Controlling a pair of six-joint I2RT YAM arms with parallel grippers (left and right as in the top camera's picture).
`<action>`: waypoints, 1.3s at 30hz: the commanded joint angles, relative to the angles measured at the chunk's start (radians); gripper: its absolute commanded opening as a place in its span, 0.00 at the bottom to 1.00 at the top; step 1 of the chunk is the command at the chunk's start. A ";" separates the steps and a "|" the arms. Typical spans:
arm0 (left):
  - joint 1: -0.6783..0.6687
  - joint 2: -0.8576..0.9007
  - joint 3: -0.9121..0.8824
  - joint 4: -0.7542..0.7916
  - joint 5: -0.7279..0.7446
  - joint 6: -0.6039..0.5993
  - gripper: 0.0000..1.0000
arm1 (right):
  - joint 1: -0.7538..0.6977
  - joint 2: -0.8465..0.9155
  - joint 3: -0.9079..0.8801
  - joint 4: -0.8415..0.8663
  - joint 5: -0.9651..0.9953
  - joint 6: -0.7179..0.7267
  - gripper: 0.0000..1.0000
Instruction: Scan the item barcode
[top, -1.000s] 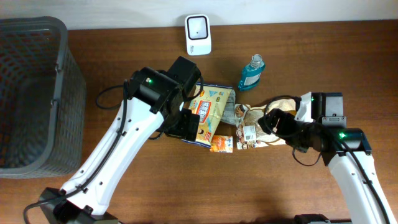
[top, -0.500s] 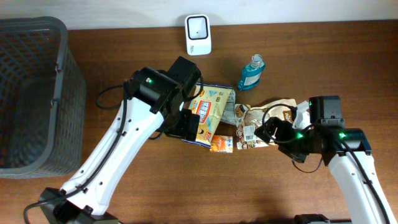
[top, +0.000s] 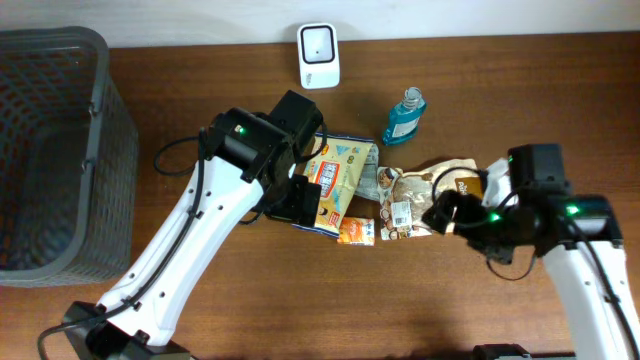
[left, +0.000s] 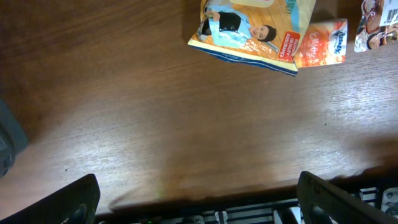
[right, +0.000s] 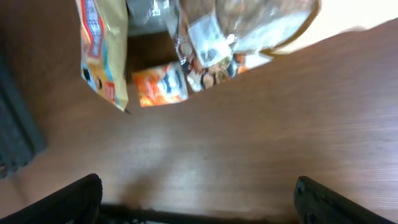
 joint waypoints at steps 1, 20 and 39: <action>0.004 -0.020 0.006 -0.001 -0.014 0.002 0.99 | 0.005 -0.023 0.107 -0.030 0.100 -0.014 0.98; 0.004 -0.020 0.006 -0.001 -0.011 0.002 0.99 | 0.005 -0.057 0.122 -0.029 0.084 -0.014 0.98; 0.005 -0.020 0.006 0.198 0.039 0.002 0.99 | 0.005 0.007 0.121 0.002 0.073 -0.010 0.98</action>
